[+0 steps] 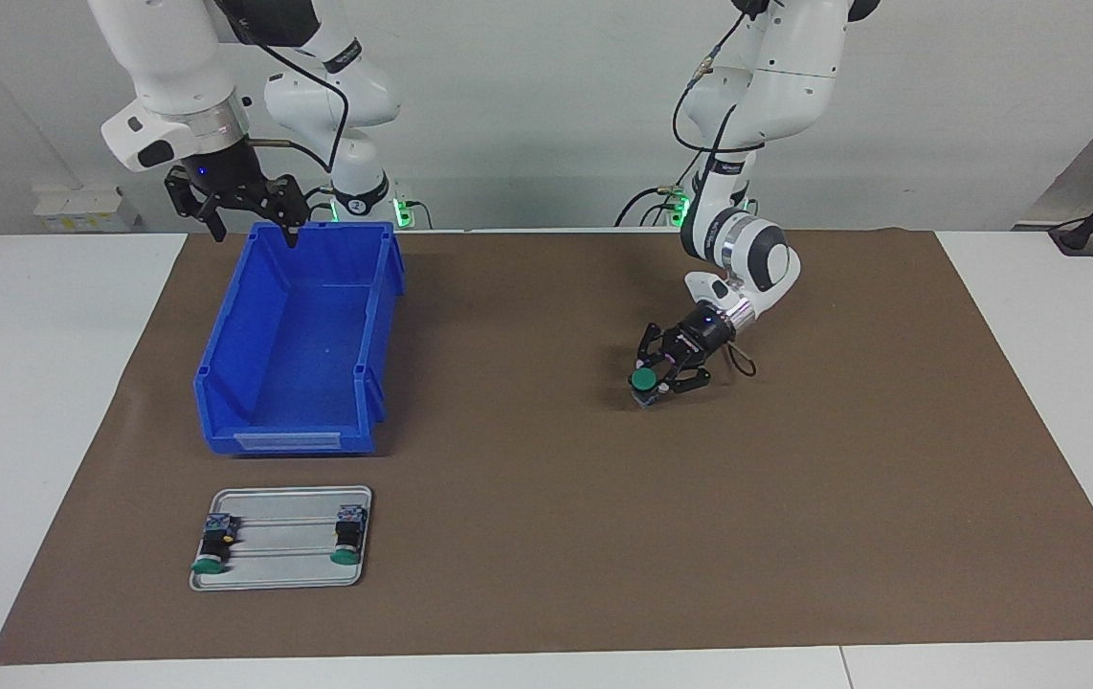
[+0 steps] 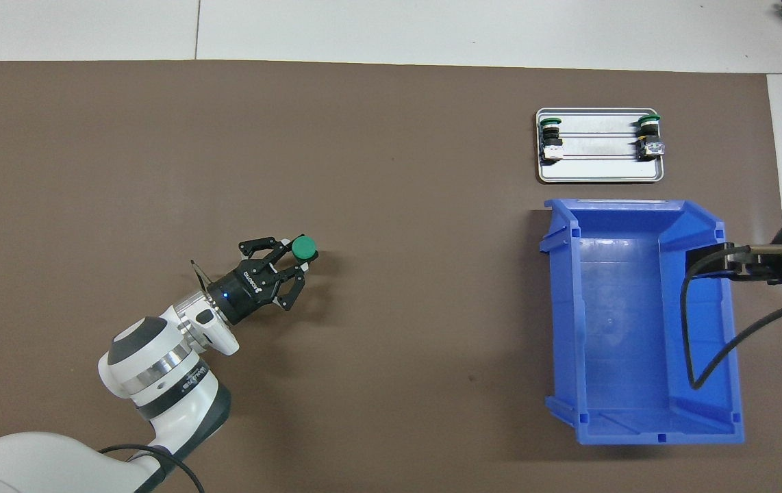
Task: Place and press button with both arms
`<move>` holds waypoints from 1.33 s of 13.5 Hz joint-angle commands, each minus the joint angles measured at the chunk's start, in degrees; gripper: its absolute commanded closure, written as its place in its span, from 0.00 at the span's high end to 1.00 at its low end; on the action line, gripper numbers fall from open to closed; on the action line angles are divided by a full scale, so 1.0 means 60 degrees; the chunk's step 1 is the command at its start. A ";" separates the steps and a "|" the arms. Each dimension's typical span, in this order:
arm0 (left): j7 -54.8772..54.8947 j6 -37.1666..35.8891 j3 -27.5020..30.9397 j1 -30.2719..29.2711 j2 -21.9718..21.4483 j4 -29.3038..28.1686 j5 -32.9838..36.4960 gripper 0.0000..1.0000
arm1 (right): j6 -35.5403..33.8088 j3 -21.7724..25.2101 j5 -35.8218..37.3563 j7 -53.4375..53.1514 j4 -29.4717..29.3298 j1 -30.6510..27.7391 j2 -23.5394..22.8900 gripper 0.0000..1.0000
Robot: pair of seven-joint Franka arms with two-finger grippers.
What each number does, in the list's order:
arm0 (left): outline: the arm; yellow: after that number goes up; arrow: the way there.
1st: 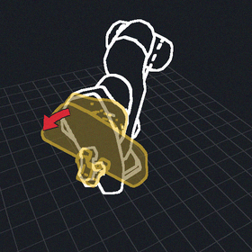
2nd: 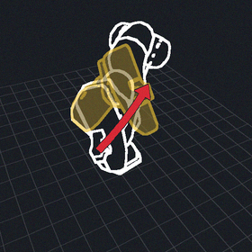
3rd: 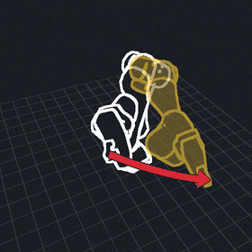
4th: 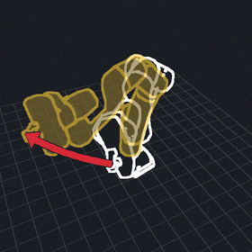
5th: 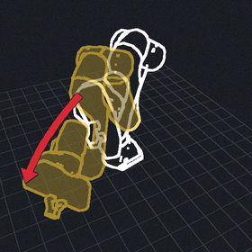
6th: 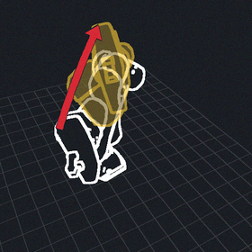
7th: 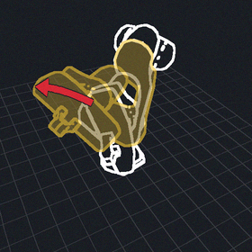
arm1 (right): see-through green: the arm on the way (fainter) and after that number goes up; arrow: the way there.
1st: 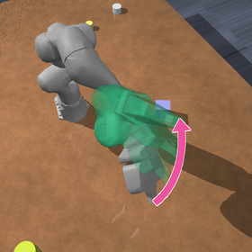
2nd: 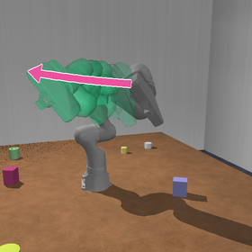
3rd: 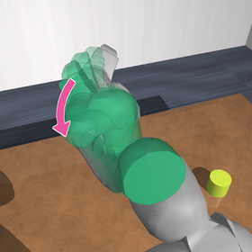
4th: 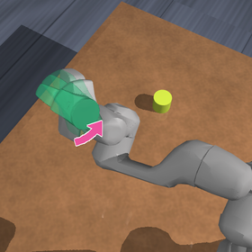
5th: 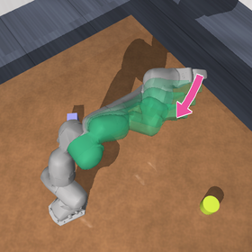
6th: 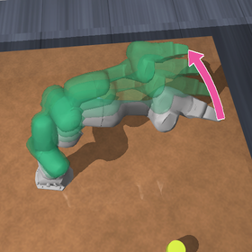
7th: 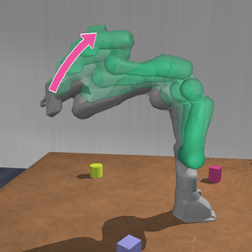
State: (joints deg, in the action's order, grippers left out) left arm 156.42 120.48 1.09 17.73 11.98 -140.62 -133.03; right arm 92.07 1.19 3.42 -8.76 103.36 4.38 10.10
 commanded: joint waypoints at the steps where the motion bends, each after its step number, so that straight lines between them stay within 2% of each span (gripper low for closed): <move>1: 0.0912 -0.0231 0.0141 0.0180 -0.0152 -0.0366 -0.0343 0.00 | 0.0021 -0.0036 -0.0014 0.0244 0.0030 -0.0056 0.0104 1.00; 5: 0.0898 -0.0187 0.0156 0.0268 -0.0166 -0.0498 -0.0299 0.00 | 0.0036 -0.0036 -0.0014 0.0244 0.0016 -0.0056 0.0104 1.00; 6: 0.0898 -0.0260 0.0170 0.0268 -0.0166 -0.0484 -0.0256 0.21 | 0.0022 -0.0036 -0.0014 0.0244 0.0015 -0.0056 0.0104 1.00; 7: 0.0883 -0.0333 0.0171 0.0210 -0.0195 -0.0454 -0.0183 0.35 | 0.0021 -0.0036 -0.0014 0.0244 0.0030 -0.0056 0.0104 1.00; 8: 0.0883 -0.0334 0.0171 0.0224 -0.0196 -0.0454 -0.0182 0.62 | 0.0021 -0.0036 -0.0014 0.0244 0.0016 -0.0056 0.0104 1.00; 9: 0.0868 -0.0290 0.0171 0.0210 -0.0196 -0.0483 -0.0153 0.69 | 0.0021 -0.0036 -0.0014 0.0244 0.0015 -0.0056 0.0104 1.00; 12: 0.0839 -0.0144 0.0171 0.0224 -0.0196 -0.0586 0.0081 0.69 | 0.0021 -0.0036 -0.0014 0.0244 0.0015 -0.0056 0.0104 1.00; 14: 0.0810 -0.0056 0.0171 0.0224 -0.0181 -0.0630 0.0082 0.81 | 0.0022 -0.0036 -0.0014 0.0244 0.0015 -0.0056 0.0104 1.00; 18: 0.0693 0.0164 0.0171 0.0298 -0.0195 -0.0805 0.0402 0.82 | 0.0036 -0.0036 -0.0014 0.0244 0.0030 -0.0056 0.0104 1.00</move>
State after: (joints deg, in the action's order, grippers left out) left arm 156.53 120.78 1.36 18.46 11.94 -143.60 -131.56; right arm 92.07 1.19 3.42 -8.76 103.35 4.38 10.10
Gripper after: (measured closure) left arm 0.181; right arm 0.000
